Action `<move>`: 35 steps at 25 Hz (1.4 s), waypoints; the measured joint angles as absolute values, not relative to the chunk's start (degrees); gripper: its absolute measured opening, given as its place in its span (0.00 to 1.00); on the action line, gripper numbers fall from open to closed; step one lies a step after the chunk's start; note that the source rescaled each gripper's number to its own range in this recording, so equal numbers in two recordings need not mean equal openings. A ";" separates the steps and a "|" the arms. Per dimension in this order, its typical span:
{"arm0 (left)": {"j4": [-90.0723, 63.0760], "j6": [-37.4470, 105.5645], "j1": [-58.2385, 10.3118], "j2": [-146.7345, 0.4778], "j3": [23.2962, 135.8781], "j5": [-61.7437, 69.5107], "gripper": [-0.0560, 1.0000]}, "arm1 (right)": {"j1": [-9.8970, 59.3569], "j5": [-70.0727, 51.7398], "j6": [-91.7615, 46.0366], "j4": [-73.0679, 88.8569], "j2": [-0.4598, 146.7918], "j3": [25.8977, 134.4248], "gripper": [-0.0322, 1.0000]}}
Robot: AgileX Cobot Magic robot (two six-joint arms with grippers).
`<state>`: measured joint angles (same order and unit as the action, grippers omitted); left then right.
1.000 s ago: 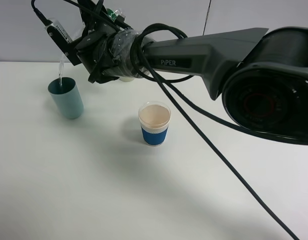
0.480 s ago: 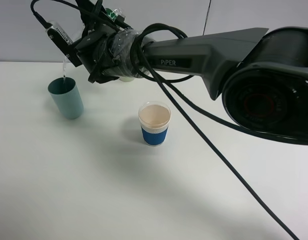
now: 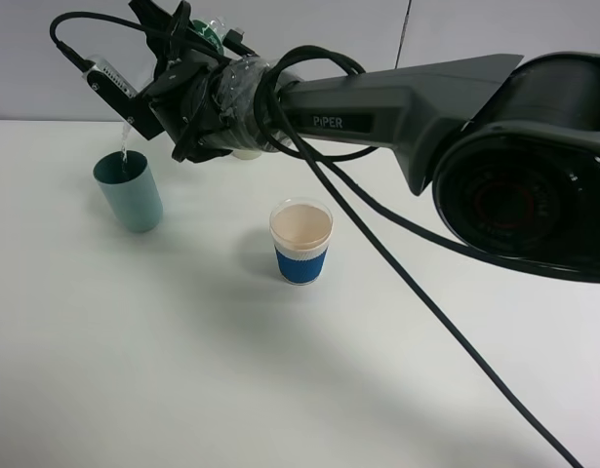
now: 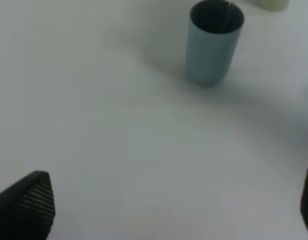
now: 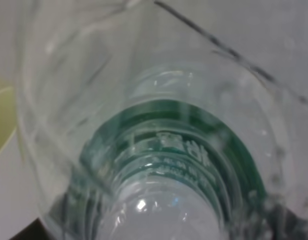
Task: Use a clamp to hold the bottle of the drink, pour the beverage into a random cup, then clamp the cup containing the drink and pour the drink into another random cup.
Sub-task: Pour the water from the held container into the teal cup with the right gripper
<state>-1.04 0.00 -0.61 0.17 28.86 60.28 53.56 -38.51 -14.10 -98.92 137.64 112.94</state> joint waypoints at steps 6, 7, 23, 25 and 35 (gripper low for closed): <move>-1.04 0.00 -0.61 0.17 28.86 60.28 1.00 | 53.56 -37.53 -14.10 -98.92 137.64 112.94 0.03; -1.04 0.00 -0.61 0.17 28.86 60.28 1.00 | 53.56 -37.46 -14.10 -98.92 137.64 112.94 0.03; -1.04 0.00 -0.61 0.17 28.86 60.28 1.00 | 53.56 -37.39 -18.72 -98.99 137.64 112.95 0.03; -1.04 0.00 -0.61 0.17 28.86 60.28 1.00 | 53.56 -37.39 -20.16 -98.99 137.64 112.95 0.03; -1.04 0.00 -0.61 0.17 28.86 60.28 1.00 | 53.81 -37.22 -4.08 -99.01 137.64 112.95 0.03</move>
<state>-1.04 0.00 -0.61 0.17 28.86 60.28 53.81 -37.22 -4.08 -99.01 137.64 112.95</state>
